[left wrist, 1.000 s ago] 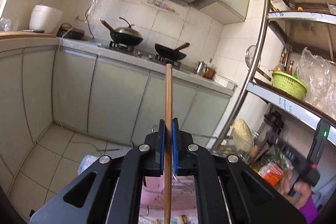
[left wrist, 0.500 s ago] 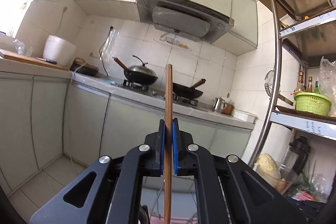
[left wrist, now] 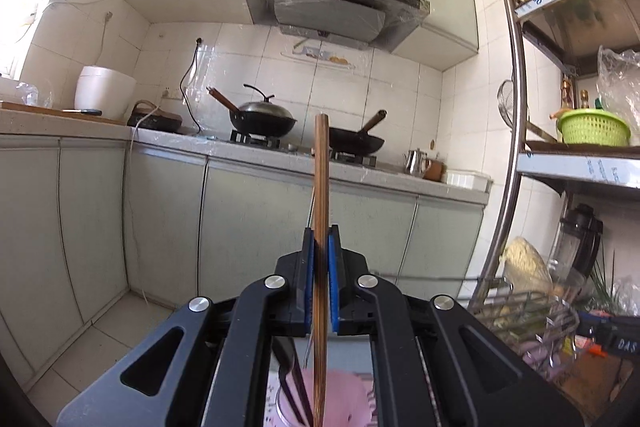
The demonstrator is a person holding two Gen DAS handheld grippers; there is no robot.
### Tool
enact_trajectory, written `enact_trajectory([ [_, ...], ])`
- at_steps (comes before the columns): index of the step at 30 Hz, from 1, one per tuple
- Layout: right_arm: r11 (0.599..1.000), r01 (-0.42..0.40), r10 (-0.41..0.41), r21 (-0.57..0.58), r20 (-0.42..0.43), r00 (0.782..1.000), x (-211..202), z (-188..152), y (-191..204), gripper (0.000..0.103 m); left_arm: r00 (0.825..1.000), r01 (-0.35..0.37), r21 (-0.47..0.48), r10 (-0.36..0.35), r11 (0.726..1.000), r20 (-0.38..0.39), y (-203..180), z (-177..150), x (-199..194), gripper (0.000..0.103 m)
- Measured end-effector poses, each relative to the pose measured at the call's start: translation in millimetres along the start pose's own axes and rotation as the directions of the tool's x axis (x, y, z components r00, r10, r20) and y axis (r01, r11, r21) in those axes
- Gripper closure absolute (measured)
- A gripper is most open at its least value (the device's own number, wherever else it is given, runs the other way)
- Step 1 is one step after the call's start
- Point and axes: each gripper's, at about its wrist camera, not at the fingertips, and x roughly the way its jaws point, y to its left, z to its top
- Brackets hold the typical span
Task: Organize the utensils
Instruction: 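Lower the chopsticks into the pink cup and open both tools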
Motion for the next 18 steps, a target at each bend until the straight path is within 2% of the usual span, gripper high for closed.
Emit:
enact_trajectory([
  [5, 1.000, 0.001, -0.001, 0.009, -0.008, 1.000, 0.3, -3.6, 1.3, 0.096, 0.997, 0.005, -0.002, -0.005, 1.000, -0.083, 4.8, -17.8, -2.8, 0.098],
  [9, 1.000, -0.005, 0.006, 0.029, -0.032, 0.999, 1.6, -5.2, 0.0, 0.094, 0.987, 0.014, 0.003, -0.014, 1.000, -0.159, 3.1, -27.8, 2.1, 0.098],
  [12, 0.999, -0.016, 0.017, 0.034, -0.030, 0.999, -0.9, -8.0, 0.5, 0.081, 0.978, 0.008, 0.004, -0.007, 1.000, -0.208, 2.4, -32.7, 4.0, 0.098],
  [15, 0.999, -0.023, 0.024, 0.023, -0.031, 0.999, -3.7, -9.7, 1.3, 0.080, 0.970, -0.003, -0.004, 0.002, 1.000, -0.244, 3.5, -34.2, 2.2, 0.097],
  [18, 0.999, -0.024, 0.025, 0.025, -0.040, 0.999, -6.8, -11.1, 0.8, 0.080, 0.956, -0.006, -0.028, -0.002, 1.000, -0.295, 6.9, -35.0, 1.6, 0.088],
])
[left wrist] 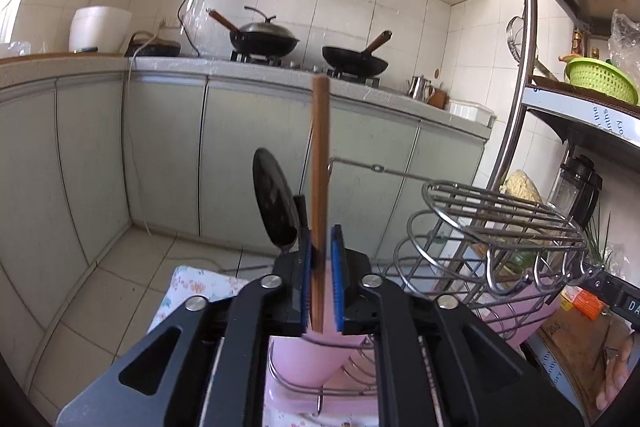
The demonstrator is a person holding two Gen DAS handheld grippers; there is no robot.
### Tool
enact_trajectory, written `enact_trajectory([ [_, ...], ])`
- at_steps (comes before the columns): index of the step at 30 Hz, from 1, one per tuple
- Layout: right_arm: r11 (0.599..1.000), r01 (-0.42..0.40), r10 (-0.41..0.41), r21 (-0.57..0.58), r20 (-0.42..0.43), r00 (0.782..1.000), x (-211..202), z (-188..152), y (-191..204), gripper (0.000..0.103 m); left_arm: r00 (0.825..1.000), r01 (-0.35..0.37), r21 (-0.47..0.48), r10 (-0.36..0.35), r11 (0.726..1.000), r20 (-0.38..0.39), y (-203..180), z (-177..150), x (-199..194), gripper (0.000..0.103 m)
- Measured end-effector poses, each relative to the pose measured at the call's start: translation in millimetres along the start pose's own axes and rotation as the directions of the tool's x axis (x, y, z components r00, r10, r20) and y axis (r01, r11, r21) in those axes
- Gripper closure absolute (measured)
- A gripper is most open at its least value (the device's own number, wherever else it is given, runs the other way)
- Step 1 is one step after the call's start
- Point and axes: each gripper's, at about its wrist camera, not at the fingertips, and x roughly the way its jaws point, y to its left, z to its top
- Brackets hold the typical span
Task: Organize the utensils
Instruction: 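Lower the chopsticks into the pink cup and open both tools, then lower both tools back down to the chopsticks on the tablecloth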
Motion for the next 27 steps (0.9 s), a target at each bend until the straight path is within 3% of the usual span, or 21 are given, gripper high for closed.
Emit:
enact_trajectory([
  [3, 1.000, -0.004, 0.004, -0.001, -0.001, 1.000, -6.5, -2.7, 1.3, 0.080, 1.000, 0.007, -0.026, -0.008, 1.000, -0.022, 2.4, -1.8, -6.6, 0.079],
  [5, 1.000, -0.005, 0.005, -0.007, -0.004, 1.000, -10.8, -5.6, 3.4, 0.080, 1.000, 0.001, -0.026, -0.001, 1.000, -0.014, 2.6, -2.9, -13.6, 0.067],
  [7, 1.000, -0.012, 0.012, -0.012, -0.009, 1.000, -14.6, -9.5, 5.4, 0.080, 1.000, -0.004, -0.018, 0.004, 1.000, -0.005, 2.5, -3.7, -20.6, 0.065],
  [18, 0.999, -0.040, 0.039, -0.005, -0.052, 0.998, -36.3, -34.1, 15.4, 0.080, 0.999, 0.011, 0.007, -0.011, 1.000, -0.044, 2.0, -14.5, -49.4, 0.064],
  [27, 0.998, -0.065, 0.063, -0.003, -0.152, 0.986, -41.8, -67.1, 24.5, 0.080, 0.993, 0.015, 0.027, -0.012, 1.000, -0.115, 6.9, -33.8, -64.5, 0.064],
])
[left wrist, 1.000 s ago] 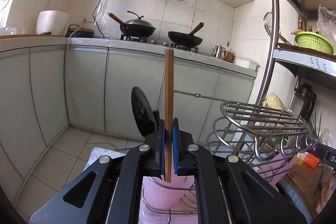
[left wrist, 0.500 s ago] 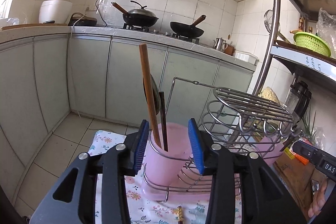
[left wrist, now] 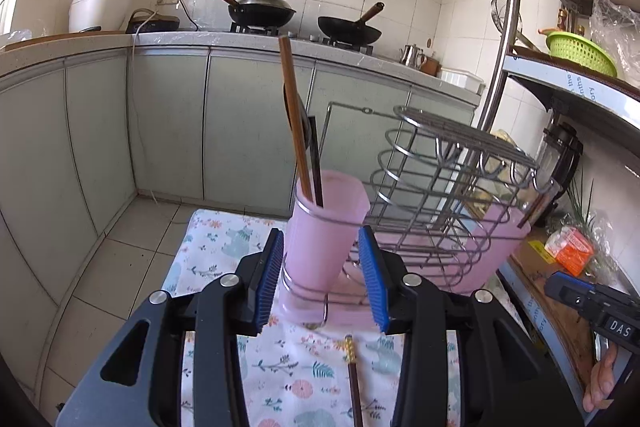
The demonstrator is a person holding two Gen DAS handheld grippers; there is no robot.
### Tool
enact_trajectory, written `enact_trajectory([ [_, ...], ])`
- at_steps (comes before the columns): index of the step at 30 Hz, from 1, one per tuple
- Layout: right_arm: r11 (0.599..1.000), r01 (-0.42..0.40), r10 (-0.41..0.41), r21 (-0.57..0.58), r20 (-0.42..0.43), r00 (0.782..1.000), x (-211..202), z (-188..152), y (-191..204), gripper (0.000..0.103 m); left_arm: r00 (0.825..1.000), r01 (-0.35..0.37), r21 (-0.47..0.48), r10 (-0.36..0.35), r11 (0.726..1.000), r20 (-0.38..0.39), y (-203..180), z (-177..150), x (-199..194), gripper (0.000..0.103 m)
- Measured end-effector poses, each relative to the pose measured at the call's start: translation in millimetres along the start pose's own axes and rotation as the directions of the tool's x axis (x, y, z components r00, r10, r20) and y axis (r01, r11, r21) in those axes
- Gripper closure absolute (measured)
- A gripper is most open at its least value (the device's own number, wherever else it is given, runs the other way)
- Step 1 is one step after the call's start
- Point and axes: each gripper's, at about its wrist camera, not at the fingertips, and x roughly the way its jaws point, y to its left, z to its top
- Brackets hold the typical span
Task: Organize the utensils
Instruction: 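Lower both tools back down to the chopsticks on the tablecloth, then grasp a gold-patterned chopstick with the left tool while the right tool grasps a yellow-tipped chopstick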
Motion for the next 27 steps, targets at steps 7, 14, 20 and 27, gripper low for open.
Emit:
enact_trajectory([
  [7, 0.999, -0.031, 0.035, 0.035, -0.117, 0.993, 11.9, -22.2, 3.5, 0.080, 0.995, 0.022, 0.038, -0.018, 0.999, -0.102, 3.4, -14.9, -4.2, 0.064],
  [14, 0.995, -0.041, 0.058, 0.091, -0.197, 0.979, 25.1, -37.2, -3.0, 0.080, 0.954, 0.084, -0.004, -0.081, 0.996, -0.287, 10.8, -31.2, 11.7, 0.064],
  [20, 0.985, -0.081, 0.119, 0.153, -0.256, 0.959, 40.8, -46.2, -9.7, 0.080, 0.863, 0.140, -0.070, -0.156, 0.988, -0.481, 4.5, -46.2, 42.5, 0.064],
  [27, 0.976, -0.089, 0.147, 0.201, -0.296, 0.944, 49.7, -56.3, -23.9, 0.080, 0.762, 0.126, -0.095, -0.158, 0.987, -0.628, -10.4, -59.0, 84.0, 0.064],
])
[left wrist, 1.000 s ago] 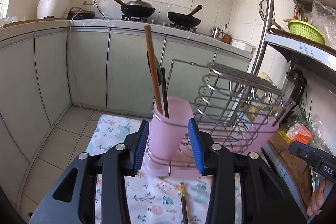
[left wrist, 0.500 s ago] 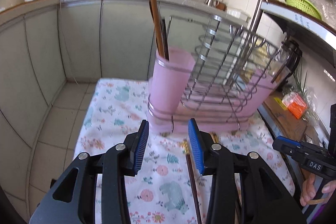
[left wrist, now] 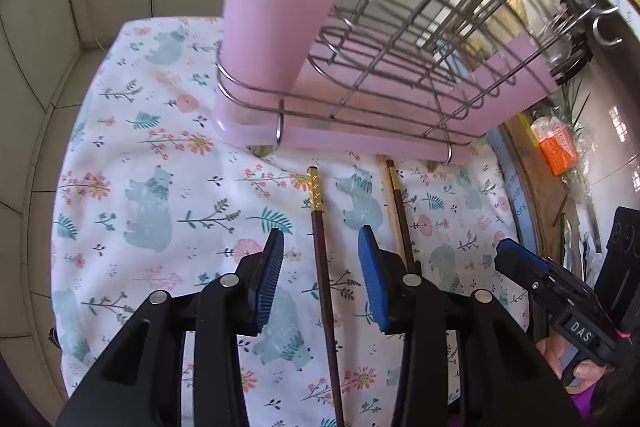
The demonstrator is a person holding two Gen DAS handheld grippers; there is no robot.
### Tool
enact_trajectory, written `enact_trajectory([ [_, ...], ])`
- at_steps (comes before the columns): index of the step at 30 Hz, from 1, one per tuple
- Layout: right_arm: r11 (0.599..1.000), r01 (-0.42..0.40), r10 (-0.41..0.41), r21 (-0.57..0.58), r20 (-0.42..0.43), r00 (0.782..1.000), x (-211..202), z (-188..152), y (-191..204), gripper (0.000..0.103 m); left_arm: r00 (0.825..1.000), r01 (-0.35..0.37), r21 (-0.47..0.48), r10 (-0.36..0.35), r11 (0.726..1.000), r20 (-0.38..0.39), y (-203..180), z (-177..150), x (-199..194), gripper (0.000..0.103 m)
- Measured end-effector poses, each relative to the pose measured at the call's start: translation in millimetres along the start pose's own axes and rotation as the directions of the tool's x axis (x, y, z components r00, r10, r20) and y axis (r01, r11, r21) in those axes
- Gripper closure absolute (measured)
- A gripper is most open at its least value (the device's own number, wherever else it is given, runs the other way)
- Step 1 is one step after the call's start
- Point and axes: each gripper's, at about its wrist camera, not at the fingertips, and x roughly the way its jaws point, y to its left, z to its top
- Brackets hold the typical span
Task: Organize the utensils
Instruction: 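Grasp a gold-patterned chopstick with the left tool while the right tool grasps a yellow-tipped chopstick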
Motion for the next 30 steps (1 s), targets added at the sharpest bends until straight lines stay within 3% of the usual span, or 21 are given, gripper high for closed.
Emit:
enact_trajectory([
  [9, 1.000, -0.014, 0.015, 0.023, -0.060, 0.998, 17.5, 2.4, -7.8, 0.080, 0.984, -0.147, 0.056, 0.151, 0.988, -0.092, -14.4, 14.6, 50.4, 0.064],
  [10, 1.000, -0.013, 0.014, 0.025, -0.064, 0.998, 19.6, 2.9, -7.7, 0.080, 0.983, -0.154, 0.056, 0.159, 0.986, -0.094, -14.0, 15.6, 53.7, 0.074],
  [11, 0.999, -0.015, 0.017, 0.029, -0.070, 0.997, 21.5, 3.4, -7.7, 0.080, 0.981, -0.164, 0.054, 0.168, 0.985, -0.096, -12.9, 16.1, 56.4, 0.093],
  [16, 0.999, -0.018, 0.024, 0.051, -0.102, 0.994, 32.1, 3.9, -7.6, 0.080, 0.992, -0.109, -0.011, 0.108, 0.994, -0.072, 4.9, 9.5, 44.7, 0.097],
  [24, 0.979, -0.097, 0.128, 0.178, -0.173, 0.977, 79.0, 27.3, -15.2, 0.080, 0.999, -0.040, -0.084, 0.039, 0.996, -0.016, 39.1, -9.0, 8.1, 0.097],
  [30, 0.978, -0.062, 0.103, 0.198, -0.205, 0.973, 103.2, 29.0, -14.9, 0.082, 1.000, -0.009, -0.112, 0.010, 0.994, 0.011, 49.8, -11.8, -3.9, 0.097],
])
